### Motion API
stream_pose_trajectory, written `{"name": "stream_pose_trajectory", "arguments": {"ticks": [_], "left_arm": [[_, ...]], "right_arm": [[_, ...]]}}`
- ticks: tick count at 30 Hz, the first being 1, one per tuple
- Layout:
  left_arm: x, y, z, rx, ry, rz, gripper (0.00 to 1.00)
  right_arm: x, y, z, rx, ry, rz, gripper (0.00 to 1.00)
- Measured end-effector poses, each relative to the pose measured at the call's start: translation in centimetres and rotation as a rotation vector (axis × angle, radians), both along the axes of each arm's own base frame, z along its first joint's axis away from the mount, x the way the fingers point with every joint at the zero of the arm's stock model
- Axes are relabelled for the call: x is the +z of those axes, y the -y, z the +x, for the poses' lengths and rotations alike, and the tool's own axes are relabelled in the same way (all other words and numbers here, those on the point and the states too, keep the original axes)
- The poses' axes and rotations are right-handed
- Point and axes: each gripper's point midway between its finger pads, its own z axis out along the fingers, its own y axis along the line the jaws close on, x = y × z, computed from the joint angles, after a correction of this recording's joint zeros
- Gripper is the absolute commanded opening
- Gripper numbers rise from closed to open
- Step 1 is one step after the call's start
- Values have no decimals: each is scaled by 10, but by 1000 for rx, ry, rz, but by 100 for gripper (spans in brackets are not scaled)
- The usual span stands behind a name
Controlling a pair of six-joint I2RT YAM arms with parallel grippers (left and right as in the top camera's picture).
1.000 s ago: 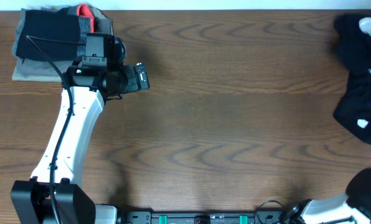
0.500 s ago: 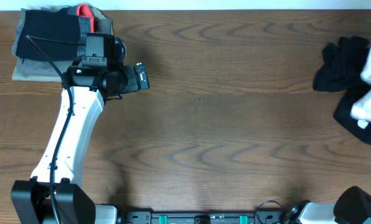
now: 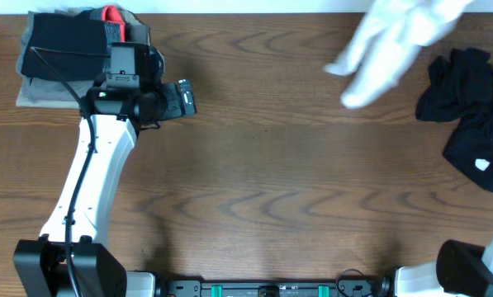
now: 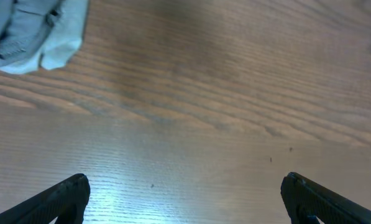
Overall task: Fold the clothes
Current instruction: 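Pull the white shirt out and drop it at table center, then grasp the crumpled white shirt's top edge with the right gripper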
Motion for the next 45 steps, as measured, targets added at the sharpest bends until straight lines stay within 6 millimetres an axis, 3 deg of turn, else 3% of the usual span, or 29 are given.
{"name": "stream_pose_trajectory", "arguments": {"ticks": [3,10,16,17,18,20,22,26,32,38,41,45], "left_arm": [[4,-9,5,22,24,-1,99],[32,-15,11,40,130,-3,99],[37,-15,11,38,142,-2,99],[37,-15,11,34,144,1,98],[37,-15,11,32,144,3,99],[37,-16,11,33,145,8,99],[37,-18,11,35,146,19,99],[37,-21,11,35,148,30,98],[37,-22,11,36,148,30,98],[38,-10,11,-5,149,-25,98],[35,1,11,-36,141,-42,98],[20,31,15,-110,112,-61,98]], "right_arm": [[-28,-24,16,62,-83,6,1],[-122,-87,62,202,-319,-12,1],[-182,-144,65,320,-474,-49,1],[-189,-152,62,337,-497,-55,4],[-196,-159,58,353,-521,-61,13],[-207,-171,51,377,-564,-76,39],[-218,-183,44,403,-593,-102,56],[-225,-200,34,454,-596,-154,61],[-228,-194,38,426,-587,-189,62],[-244,-168,48,271,-630,-275,64],[-252,-149,54,188,-649,-308,63],[-274,-122,60,108,-711,-323,61]]}}
